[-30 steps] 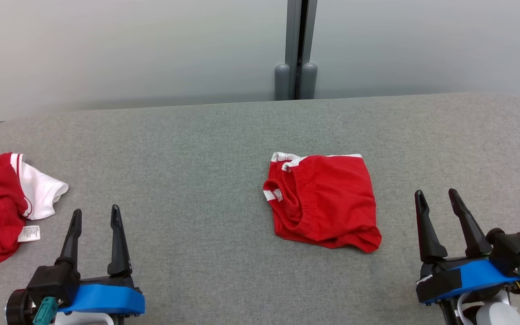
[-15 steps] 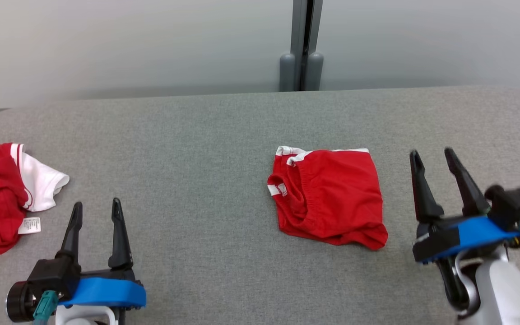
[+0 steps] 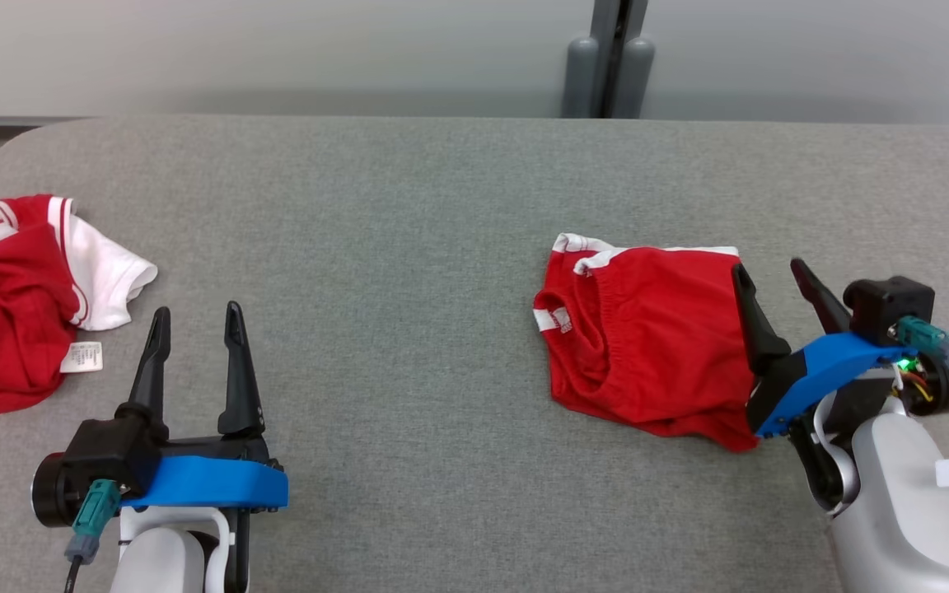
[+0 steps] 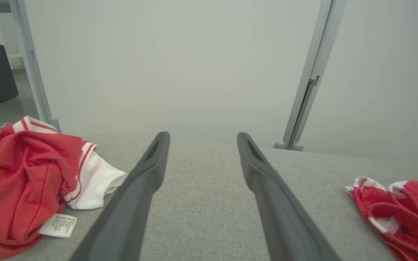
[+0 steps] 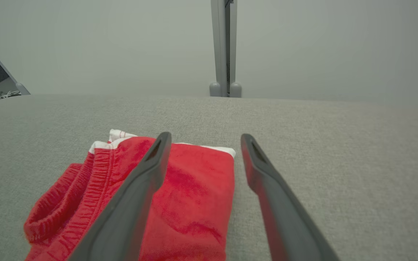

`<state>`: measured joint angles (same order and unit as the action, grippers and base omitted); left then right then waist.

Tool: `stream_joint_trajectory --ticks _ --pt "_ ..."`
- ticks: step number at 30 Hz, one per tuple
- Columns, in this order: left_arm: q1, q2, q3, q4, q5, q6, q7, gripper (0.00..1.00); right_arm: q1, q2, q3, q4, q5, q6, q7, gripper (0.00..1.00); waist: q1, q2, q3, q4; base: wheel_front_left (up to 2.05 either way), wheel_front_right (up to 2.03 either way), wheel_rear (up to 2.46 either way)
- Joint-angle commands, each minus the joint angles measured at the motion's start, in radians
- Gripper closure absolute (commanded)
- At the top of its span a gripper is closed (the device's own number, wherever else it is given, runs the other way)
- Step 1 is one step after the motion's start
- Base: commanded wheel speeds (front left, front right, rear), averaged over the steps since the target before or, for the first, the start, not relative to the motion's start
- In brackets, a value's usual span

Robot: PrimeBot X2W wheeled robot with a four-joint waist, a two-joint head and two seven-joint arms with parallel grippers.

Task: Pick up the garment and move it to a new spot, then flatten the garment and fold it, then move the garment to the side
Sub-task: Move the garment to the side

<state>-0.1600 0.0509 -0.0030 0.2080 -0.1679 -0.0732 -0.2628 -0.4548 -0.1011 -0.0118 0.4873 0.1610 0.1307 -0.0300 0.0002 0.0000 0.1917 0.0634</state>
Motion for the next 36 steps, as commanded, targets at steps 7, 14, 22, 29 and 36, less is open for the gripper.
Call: stream_joint_trajectory --ticks 7,14,22,29,36 --pt "-0.028 -0.001 -0.007 -0.005 -0.015 0.009 -0.003 0.00 -0.033 -0.006 -0.016 0.202 0.011 0.000 -0.049 0.00 -0.0002 0.0000 0.040 0.031 0.00 0.00 0.00" --pt "-0.036 -0.001 -0.011 -0.003 -0.016 0.010 -0.003 0.00 -0.075 0.007 0.007 0.354 0.022 0.000 -0.076 0.00 -0.0002 0.0000 0.056 0.039 0.00 0.00 0.00" --pt "-0.041 -0.001 -0.006 0.000 -0.019 0.016 -0.003 0.00 -0.123 0.009 0.080 0.423 0.087 0.000 -0.133 1.00 -0.0002 0.0000 0.056 0.025 0.00 0.00 0.00" --pt "-0.037 -0.001 0.014 -0.017 -0.009 0.007 -0.003 0.00 -0.145 -0.062 0.125 0.403 0.108 0.000 -0.185 1.00 -0.0002 0.0000 0.069 -0.047 0.00 0.00 0.00" --pt "-0.057 0.000 0.021 -0.031 0.012 0.000 -0.002 0.00 -0.144 -0.159 0.116 0.366 0.133 0.000 -0.211 1.00 -0.0002 0.0000 0.105 -0.138 0.00 0.00 0.00"
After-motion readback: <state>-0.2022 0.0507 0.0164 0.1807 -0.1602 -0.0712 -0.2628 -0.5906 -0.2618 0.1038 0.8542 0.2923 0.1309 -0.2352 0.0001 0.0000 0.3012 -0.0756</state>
